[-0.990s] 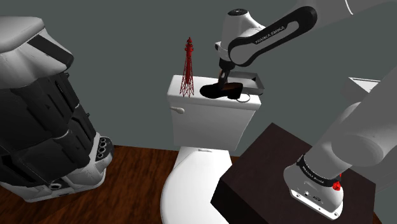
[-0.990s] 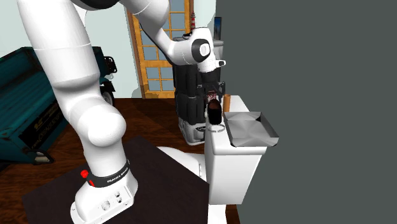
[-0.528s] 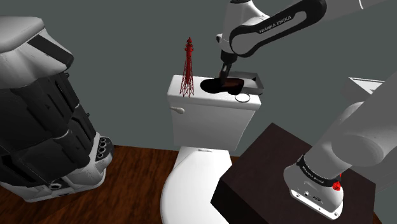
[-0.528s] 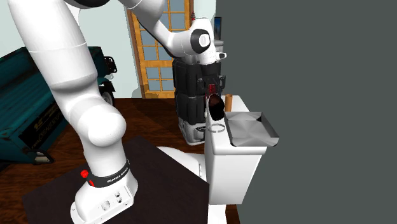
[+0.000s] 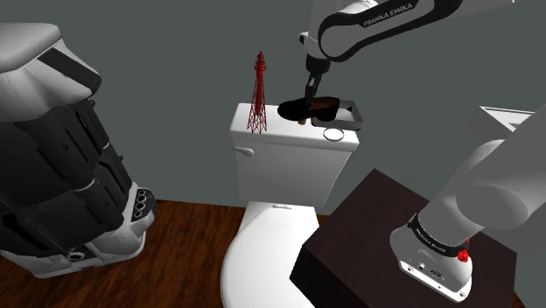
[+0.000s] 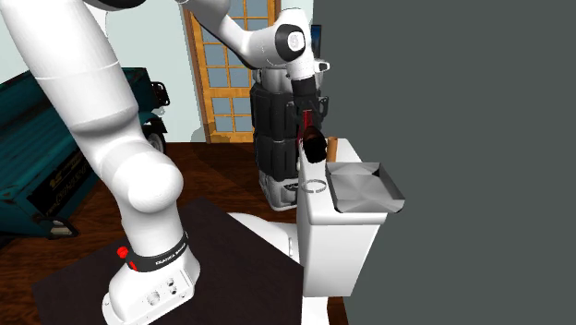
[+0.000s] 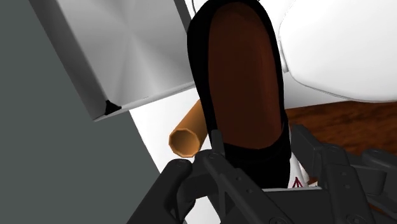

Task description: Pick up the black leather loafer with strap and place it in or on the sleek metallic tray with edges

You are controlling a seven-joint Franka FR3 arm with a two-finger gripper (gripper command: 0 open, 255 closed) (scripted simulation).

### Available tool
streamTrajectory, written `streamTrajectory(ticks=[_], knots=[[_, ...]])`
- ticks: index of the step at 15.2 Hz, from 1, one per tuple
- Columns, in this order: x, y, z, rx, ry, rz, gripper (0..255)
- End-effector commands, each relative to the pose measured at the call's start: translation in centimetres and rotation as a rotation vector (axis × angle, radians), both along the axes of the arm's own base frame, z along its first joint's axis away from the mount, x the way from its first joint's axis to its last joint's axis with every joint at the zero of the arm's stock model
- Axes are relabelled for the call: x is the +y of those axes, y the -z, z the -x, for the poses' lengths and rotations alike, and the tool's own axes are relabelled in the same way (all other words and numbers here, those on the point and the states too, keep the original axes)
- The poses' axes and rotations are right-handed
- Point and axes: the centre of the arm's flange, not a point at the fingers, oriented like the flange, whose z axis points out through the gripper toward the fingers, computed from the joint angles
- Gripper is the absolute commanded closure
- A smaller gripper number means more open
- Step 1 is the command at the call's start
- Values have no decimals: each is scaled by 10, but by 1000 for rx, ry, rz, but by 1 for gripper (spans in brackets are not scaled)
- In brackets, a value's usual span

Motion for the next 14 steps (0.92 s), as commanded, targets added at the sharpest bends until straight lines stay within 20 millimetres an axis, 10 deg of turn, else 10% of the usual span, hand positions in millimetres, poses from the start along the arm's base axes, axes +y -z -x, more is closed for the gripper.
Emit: streamTrajectory(ticks=[1, 7, 14], knots=[[0, -11, 1, 0, 0, 0, 255], [0, -39, 1, 0, 0, 0, 255], [-90, -54, 9, 0, 0, 0, 255]])
